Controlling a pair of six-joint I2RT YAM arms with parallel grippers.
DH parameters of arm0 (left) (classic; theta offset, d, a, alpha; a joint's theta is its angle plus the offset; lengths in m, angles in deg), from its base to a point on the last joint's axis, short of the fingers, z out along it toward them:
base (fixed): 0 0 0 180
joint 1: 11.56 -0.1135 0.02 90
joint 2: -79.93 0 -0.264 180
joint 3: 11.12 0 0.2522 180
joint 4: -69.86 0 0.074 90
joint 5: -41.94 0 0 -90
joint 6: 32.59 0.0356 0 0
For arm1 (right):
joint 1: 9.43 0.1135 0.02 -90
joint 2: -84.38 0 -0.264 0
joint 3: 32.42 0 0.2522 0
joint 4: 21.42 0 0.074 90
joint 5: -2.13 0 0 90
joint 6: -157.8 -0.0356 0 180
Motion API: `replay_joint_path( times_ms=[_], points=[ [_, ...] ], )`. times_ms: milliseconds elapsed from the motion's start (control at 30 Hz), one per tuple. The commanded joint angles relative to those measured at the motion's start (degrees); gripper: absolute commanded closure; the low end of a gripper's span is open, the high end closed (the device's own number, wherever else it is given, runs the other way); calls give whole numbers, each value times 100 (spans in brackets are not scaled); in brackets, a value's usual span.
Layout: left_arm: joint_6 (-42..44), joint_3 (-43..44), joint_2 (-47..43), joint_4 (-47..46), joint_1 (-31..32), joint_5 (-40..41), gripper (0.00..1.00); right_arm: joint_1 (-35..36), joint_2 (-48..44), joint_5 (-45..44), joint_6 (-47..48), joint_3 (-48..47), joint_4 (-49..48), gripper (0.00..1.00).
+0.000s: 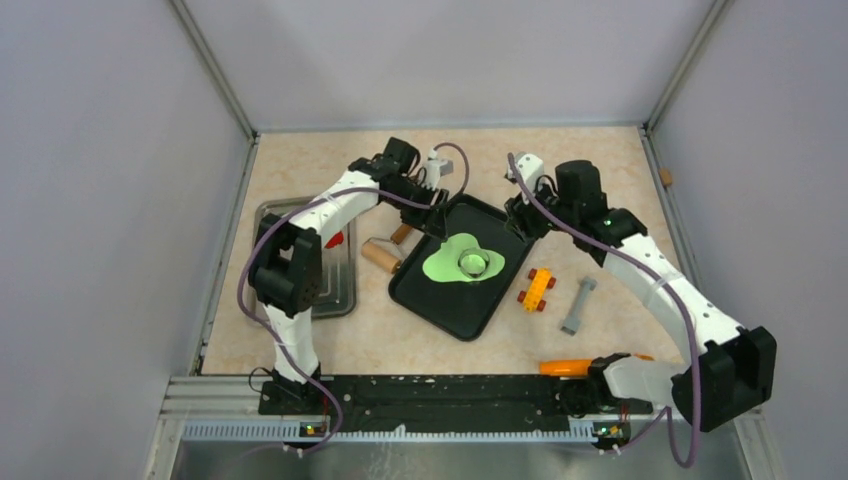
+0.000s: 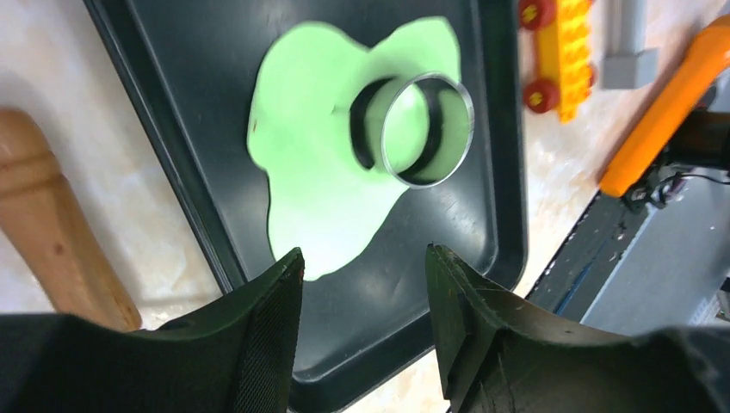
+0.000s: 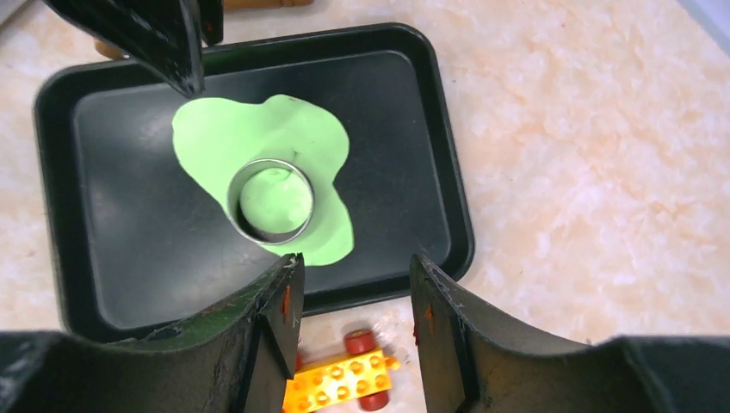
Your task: Roll out the dumpling wrappers from the dough
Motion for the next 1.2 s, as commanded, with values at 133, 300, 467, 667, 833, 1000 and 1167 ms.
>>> replay_joint_path(
  times_ms=[133, 300, 467, 667, 833, 1000, 1167],
  points=[
    [15, -187, 297, 235, 79, 748, 41, -196, -398, -77, -1619, 639, -210, 50],
    [-73, -207, 434, 295, 101, 895, 39, -301, -449, 41, -1635, 621, -57, 50],
    [-380, -585, 336, 277, 117, 886, 41, -355, -439, 45, -1580, 545, -43, 49],
    [-881, -1065, -100, 105, 117, 993, 42, -359, -381, 111, -1520, 433, 35, 50],
    [-1538, -1396, -209, -144, 117, 1075, 41, -361, -356, 156, -1595, 482, -7, 50],
    [-2140, -1585, -86, -321, 113, 1284, 40, -366, -234, 275, -1696, 460, -8, 50],
    [-2551, -1614, 199, -436, 116, 1400, 45, -364, -36, 300, -1730, 311, -87, 50]
  ],
)
